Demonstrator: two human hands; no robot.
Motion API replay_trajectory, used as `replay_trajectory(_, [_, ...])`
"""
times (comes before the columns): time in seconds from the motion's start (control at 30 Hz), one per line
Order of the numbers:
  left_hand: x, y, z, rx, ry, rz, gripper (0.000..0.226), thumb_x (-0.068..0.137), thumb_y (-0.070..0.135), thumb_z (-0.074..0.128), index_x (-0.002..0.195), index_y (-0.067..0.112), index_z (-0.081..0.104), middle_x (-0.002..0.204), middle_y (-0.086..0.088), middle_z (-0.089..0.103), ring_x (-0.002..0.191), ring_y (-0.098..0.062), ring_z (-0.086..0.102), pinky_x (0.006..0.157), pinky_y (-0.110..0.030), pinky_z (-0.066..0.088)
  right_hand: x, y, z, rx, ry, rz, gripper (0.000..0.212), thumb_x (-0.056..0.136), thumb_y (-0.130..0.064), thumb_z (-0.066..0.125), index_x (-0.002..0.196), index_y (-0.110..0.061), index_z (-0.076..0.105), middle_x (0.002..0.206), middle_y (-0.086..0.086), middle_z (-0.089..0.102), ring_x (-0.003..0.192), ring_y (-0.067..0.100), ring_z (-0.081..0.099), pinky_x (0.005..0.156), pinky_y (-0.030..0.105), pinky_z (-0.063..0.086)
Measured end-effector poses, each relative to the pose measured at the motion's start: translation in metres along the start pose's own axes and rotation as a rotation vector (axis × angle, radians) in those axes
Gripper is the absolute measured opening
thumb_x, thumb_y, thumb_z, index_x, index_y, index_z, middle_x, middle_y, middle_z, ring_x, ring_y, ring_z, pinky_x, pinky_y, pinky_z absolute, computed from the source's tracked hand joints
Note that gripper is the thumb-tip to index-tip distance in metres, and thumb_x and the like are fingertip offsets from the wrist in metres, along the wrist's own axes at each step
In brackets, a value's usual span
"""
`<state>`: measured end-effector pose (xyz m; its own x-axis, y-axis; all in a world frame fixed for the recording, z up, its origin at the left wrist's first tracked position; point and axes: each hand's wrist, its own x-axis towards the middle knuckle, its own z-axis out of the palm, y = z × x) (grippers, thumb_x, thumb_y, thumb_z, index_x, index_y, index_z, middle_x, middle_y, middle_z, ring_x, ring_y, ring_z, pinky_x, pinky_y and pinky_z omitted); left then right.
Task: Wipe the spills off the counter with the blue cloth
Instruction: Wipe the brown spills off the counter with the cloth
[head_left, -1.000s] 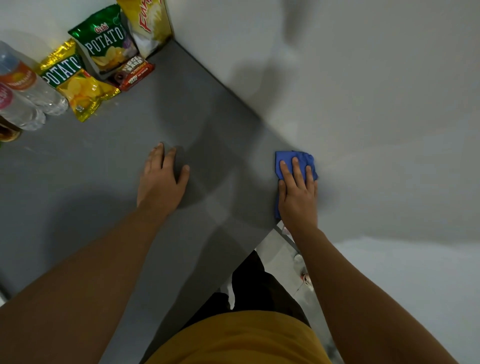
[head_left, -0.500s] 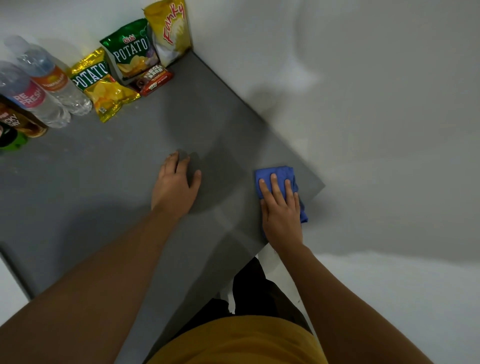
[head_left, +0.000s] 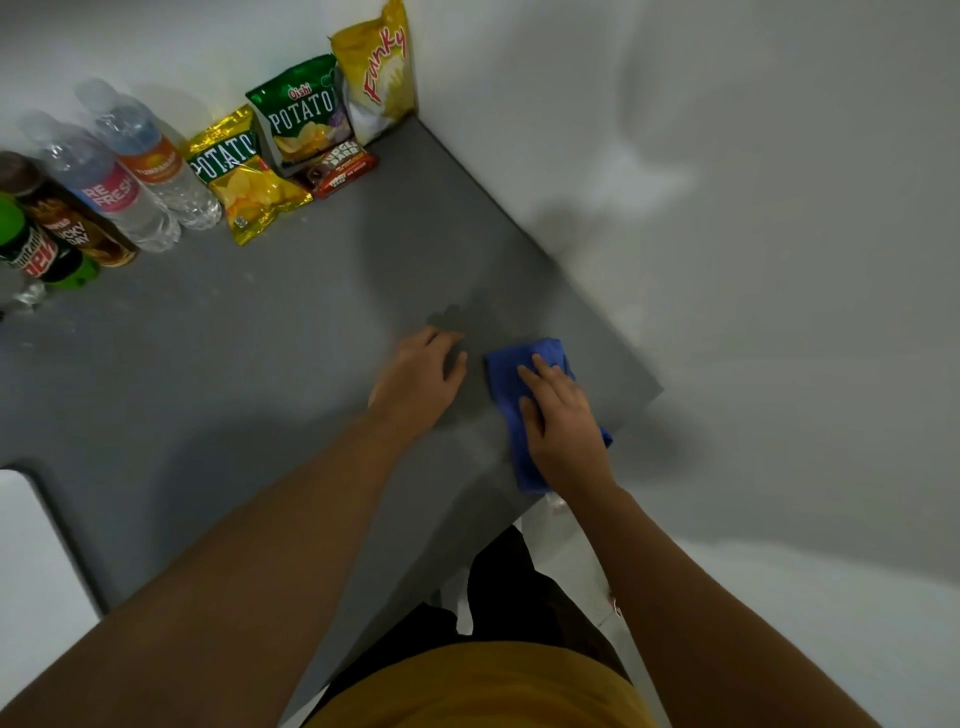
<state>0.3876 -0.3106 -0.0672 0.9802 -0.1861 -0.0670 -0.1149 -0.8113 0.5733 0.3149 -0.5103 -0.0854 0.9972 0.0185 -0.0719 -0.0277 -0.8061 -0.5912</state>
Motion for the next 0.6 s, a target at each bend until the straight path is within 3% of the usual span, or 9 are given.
replay_trajectory(0.13, [0.011,0.025,0.016,-0.061,-0.122,0.054,0.041,0.101,0.031,0.056,0.136,0.009,0.059,0.130,-0.009,0.060,0.118,-0.028,0.058,0.103,-0.042,0.046,0.002,0.008,-0.013,-0.013,0.082,0.070,0.048,0.097,-0.019,0.066,0.142,-0.006,0.055,0.143,0.017,0.051,0.128,0.037,0.048,0.108,0.043,0.042])
replay_trajectory(0.23, [0.020,0.039,0.028,-0.049,-0.198,0.065,0.047,0.099,0.036,0.059,0.138,0.010,0.057,0.129,-0.008,0.057,0.117,-0.025,0.055,0.101,-0.035,0.045,0.001,0.016,-0.020,-0.043,0.090,0.135,0.056,0.092,-0.024,0.072,0.141,-0.003,0.054,0.134,0.019,0.053,0.119,0.036,0.051,0.101,0.040,0.043])
replay_trajectory(0.37, [0.031,0.048,0.034,-0.003,-0.265,0.044,0.051,0.092,0.039,0.069,0.132,0.010,0.060,0.120,-0.011,0.055,0.111,-0.027,0.053,0.095,-0.034,0.043,0.006,0.021,-0.027,-0.034,0.021,0.155,0.060,0.092,-0.031,0.072,0.143,-0.005,0.051,0.135,0.017,0.053,0.122,0.033,0.049,0.104,0.038,0.042])
replay_trajectory(0.6, [0.027,0.044,0.029,-0.121,-0.205,-0.027,0.024,0.092,0.022,0.069,0.108,0.004,0.067,0.105,-0.018,0.056,0.099,-0.032,0.055,0.089,-0.043,0.046,0.032,0.023,-0.036,0.096,-0.101,0.123,0.055,0.090,-0.025,0.073,0.138,-0.009,0.052,0.129,0.010,0.057,0.117,0.027,0.056,0.098,0.036,0.047])
